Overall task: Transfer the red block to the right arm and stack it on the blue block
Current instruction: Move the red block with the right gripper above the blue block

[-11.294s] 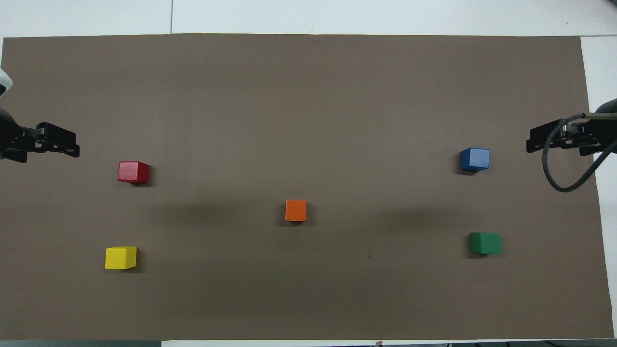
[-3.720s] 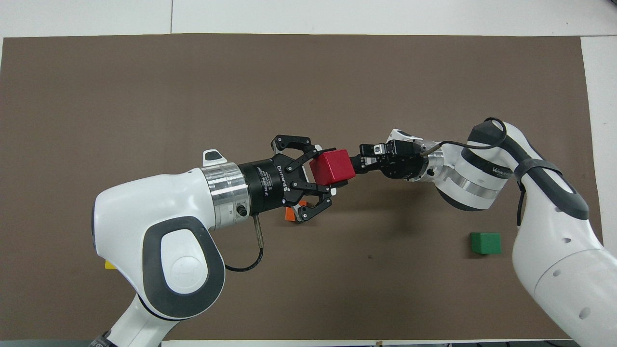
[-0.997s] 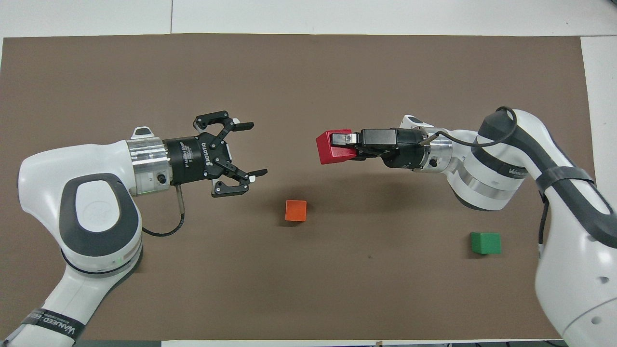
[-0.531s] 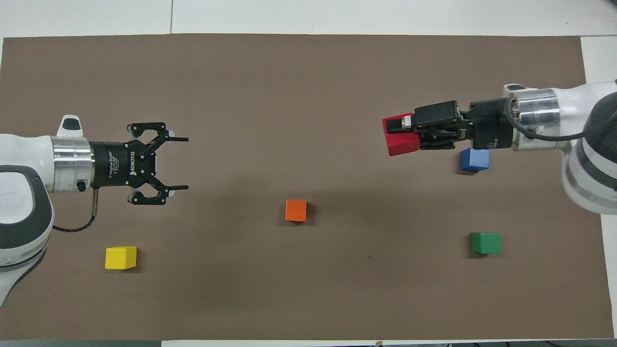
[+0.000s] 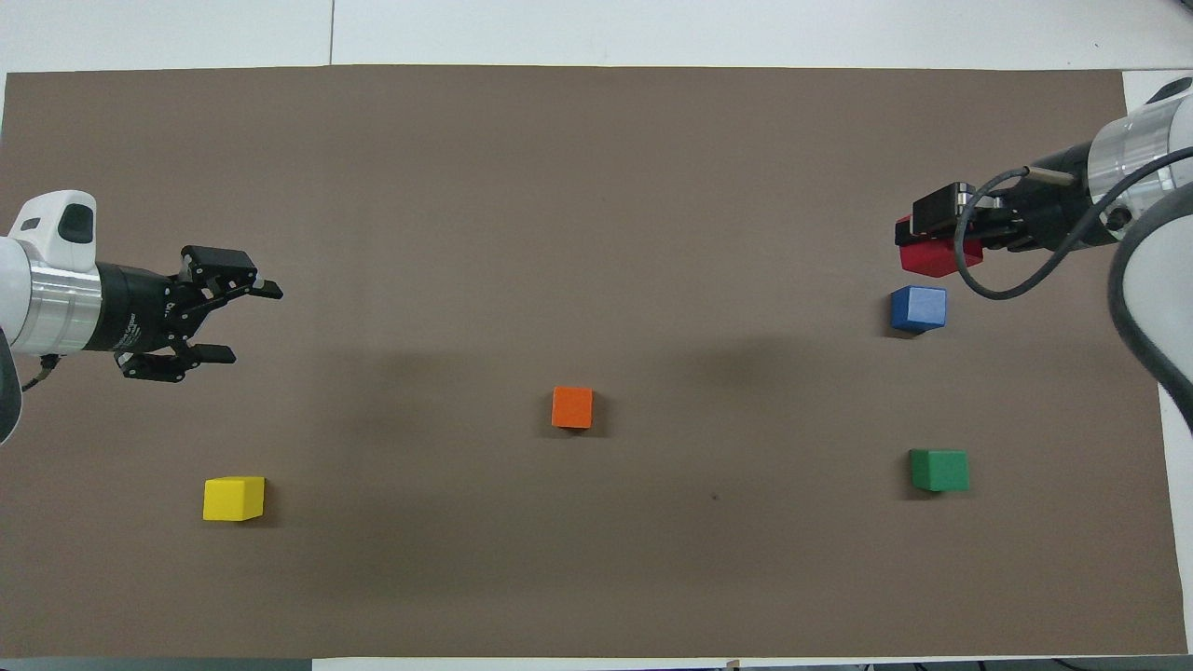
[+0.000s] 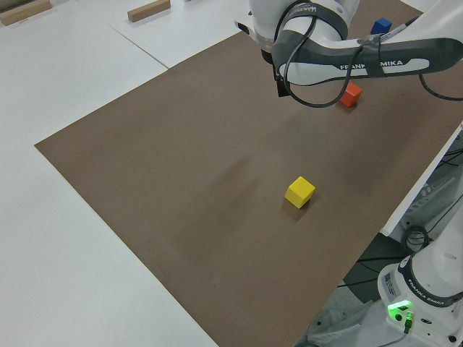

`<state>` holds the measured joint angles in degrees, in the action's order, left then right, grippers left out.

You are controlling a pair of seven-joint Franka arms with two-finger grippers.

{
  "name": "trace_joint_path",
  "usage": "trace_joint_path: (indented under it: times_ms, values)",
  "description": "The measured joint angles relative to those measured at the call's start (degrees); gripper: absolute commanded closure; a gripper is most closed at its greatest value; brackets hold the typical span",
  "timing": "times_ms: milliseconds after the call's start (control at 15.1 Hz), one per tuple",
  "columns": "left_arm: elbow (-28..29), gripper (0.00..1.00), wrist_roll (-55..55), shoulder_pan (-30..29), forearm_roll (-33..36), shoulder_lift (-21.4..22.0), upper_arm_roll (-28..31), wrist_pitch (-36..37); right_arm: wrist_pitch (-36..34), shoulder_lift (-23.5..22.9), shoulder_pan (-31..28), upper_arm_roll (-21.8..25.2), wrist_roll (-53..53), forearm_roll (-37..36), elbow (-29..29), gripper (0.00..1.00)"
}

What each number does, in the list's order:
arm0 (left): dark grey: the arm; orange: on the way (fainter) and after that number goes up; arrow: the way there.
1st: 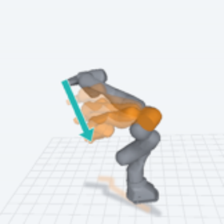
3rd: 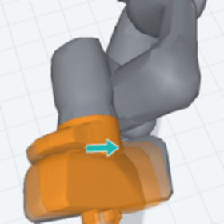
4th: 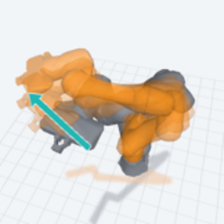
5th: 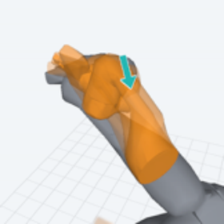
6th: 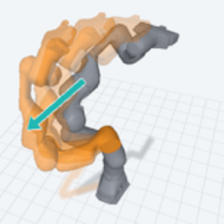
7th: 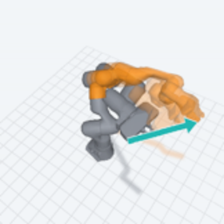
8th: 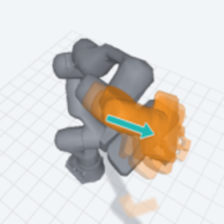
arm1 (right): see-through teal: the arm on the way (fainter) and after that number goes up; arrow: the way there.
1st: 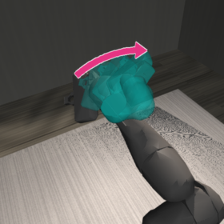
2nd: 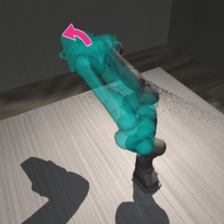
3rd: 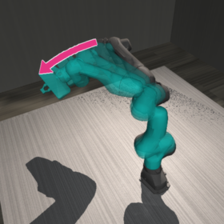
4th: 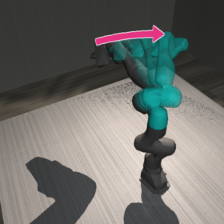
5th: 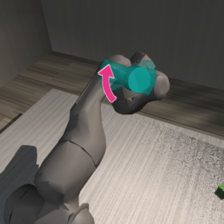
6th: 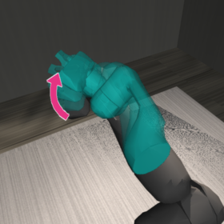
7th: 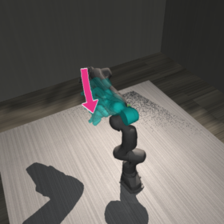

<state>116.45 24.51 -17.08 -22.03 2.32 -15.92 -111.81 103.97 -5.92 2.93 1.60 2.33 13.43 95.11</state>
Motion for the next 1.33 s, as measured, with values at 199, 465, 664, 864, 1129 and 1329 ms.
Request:
trace_joint_path:
  times_ms: [199, 465, 664, 864, 1129, 1329]
  values:
    - [-2.2, 0.0, -3.4, 0.0, 13.8, 0.0, -0.2, 2.6, 1.0, -1.7, 0.7, -0.1, 0.0, -11.3, 0.0, 1.0]
    - [-7.6, 0.0, -13.7, -0.4, 18.9, 0.0, 0.0, 10.5, 8.6, -4.5, 0.8, -0.2, 0.0, -18.6, 2.9, 1.0]
    - [-11.8, 0.0, -18.5, -0.8, 21.7, -0.5, 0.1, 16.8, 18.5, -4.8, 0.4, -0.1, 0.7, -19.0, 9.7, 1.0]
    - [-17.4, 0.0, -20.6, -0.2, 23.9, -2.7, -0.9, 22.7, 26.4, -4.2, 0.4, -0.1, 2.9, -19.1, 16.5, 1.0]
    - [-20.7, 0.0, -21.0, 1.2, 24.5, -5.3, -1.2, 25.0, 34.3, -1.7, -1.6, 0.0, 3.2, -19.1, 25.0, 1.0]
    - [-20.7, 0.0, -21.2, 3.8, 24.5, -5.5, 0.9, 25.7, 35.8, 0.0, -2.3, 0.0, 3.2, -19.1, 28.4, 1.0]
